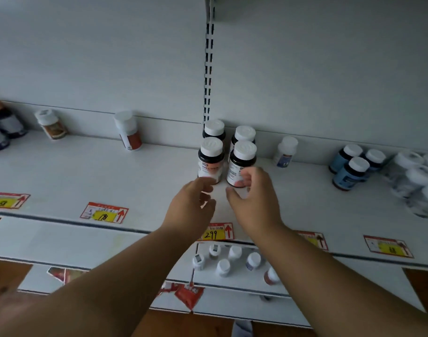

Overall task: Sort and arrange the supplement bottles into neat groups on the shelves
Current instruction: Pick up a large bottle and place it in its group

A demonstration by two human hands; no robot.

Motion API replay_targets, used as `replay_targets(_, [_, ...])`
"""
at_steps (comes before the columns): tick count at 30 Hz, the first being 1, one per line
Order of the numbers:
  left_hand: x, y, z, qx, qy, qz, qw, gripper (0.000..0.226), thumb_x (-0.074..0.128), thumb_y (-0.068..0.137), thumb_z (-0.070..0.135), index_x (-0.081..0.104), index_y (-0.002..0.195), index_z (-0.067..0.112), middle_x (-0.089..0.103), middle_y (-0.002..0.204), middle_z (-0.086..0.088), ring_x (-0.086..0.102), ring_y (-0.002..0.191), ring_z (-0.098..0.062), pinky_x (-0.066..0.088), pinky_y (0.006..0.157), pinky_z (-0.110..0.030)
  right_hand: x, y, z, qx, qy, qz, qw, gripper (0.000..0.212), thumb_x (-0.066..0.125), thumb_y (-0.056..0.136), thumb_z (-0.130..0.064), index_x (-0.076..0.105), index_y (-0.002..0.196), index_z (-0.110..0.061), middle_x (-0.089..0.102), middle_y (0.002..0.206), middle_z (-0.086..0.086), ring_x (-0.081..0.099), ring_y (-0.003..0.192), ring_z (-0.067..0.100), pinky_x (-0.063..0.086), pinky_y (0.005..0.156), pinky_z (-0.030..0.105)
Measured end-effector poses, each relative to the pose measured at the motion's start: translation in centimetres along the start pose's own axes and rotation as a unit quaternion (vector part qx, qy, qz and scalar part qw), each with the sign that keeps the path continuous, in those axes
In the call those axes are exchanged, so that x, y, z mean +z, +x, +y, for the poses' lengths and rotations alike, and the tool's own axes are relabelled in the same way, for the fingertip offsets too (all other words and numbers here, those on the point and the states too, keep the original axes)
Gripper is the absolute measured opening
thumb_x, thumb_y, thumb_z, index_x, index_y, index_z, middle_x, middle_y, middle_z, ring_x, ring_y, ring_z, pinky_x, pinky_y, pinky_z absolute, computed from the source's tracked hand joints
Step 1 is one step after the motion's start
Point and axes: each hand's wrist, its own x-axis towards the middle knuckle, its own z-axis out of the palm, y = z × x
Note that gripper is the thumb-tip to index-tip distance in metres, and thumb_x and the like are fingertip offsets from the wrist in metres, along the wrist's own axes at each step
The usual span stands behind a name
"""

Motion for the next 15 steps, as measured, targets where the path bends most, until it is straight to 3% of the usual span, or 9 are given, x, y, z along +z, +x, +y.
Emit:
replay_targets(4, [-4.6,-1.9,-3.2,0.045,0.003,-0.009,0.999,0.041,0.063,0.093,0.015,0.057,0.129,0.032,0.061,0.113,0.014,0.058,0.094,0.002,0.039,0.076,-0.002,3.0,-3.9,-4.0,-0.049,-0.018,0.006,0.999,0.045,0.072,0.084,-0.024,0.053,0.123,-0.018,0.053,0.113,-0.002,0.050,0.103,0.011,0.047,0.088,0.030])
replay_targets(11, [-12.8,-6.5,-9.4,0.067,-0.009,-0.047,0.997,0.037,0.065,0.092,0.013,0.058,0.126,0.027,0.062,0.113,0.011,0.062,0.097,-0.005,0.052,0.084,-0.018,8.4,-11.2,-11.0,-0.058,-0.034,-0.001,0.998,0.044,0.068,0.089,-0.023,0.053,0.129,-0.018,0.055,0.125,0.000,0.053,0.117,0.014,0.049,0.097,0.031])
replay_targets(15, [-14.1,-9.5,-13.4,0.080,0.017,-0.041,0.996,0.037,0.066,0.091,0.011,0.060,0.125,0.025,0.061,0.110,0.014,0.060,0.094,-0.002,0.040,0.078,-0.001,11.8,-14.4,-11.6,-0.074,-0.027,-0.027,0.997,0.037,0.069,0.088,-0.018,0.057,0.122,-0.017,0.058,0.116,-0.003,0.054,0.107,0.006,0.044,0.091,0.013])
